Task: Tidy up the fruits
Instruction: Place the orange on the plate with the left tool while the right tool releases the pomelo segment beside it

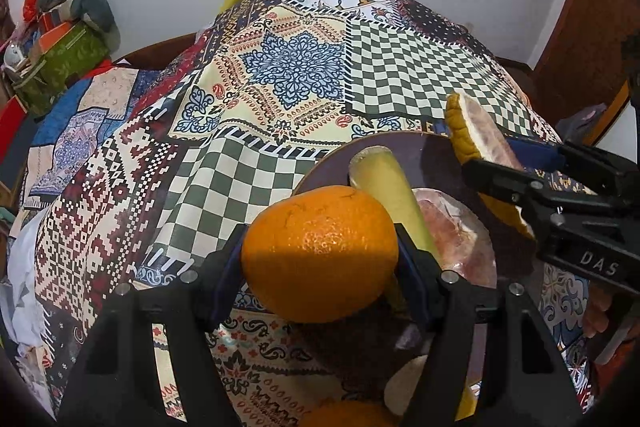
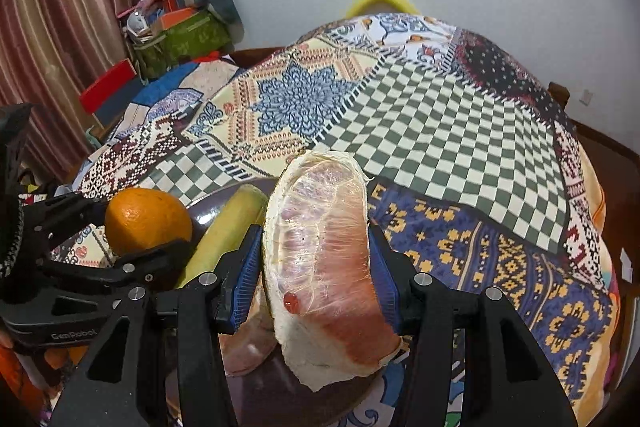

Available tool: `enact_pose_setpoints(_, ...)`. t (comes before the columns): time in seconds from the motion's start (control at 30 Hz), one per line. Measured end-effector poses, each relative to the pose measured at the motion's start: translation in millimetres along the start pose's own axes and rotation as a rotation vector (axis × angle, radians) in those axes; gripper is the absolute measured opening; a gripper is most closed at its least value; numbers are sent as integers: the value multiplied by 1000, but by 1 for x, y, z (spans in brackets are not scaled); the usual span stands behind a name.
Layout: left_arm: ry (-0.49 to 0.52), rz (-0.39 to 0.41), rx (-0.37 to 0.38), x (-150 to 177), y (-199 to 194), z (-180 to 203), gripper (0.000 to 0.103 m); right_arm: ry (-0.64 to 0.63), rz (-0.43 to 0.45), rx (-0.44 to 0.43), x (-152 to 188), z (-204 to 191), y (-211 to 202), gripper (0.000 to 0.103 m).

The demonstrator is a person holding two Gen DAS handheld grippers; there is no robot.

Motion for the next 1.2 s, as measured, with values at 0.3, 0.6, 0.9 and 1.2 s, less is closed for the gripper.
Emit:
enact_pose_setpoints(0.3,-32,-33,1,3,5,-5,68,-12,-33,32,6,1,8,50)
enact_pose_setpoints(0.6,-19,15,11,-4,-17,3,70,-12,19,41,-4,-2,-14,79)
enact_pose_setpoints(0.9,-44,102,11,-14,-73,1,70,-9,63,44,-9,-16,-53,88)
enact_pose_setpoints(1.2,-23,177,-2,-7,-134,8,70,-8,121,80,-4,-34,-97,97)
Point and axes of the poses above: each gripper's, at about its wrist camera, not at the fingertips, and y roughly the way its jaws point, z to its right, x to its underside, the point moved 8 cm from there along y, roughly the way its jaws point, and after that the axes turned 11 degrees about z, right-handed, at the moved point
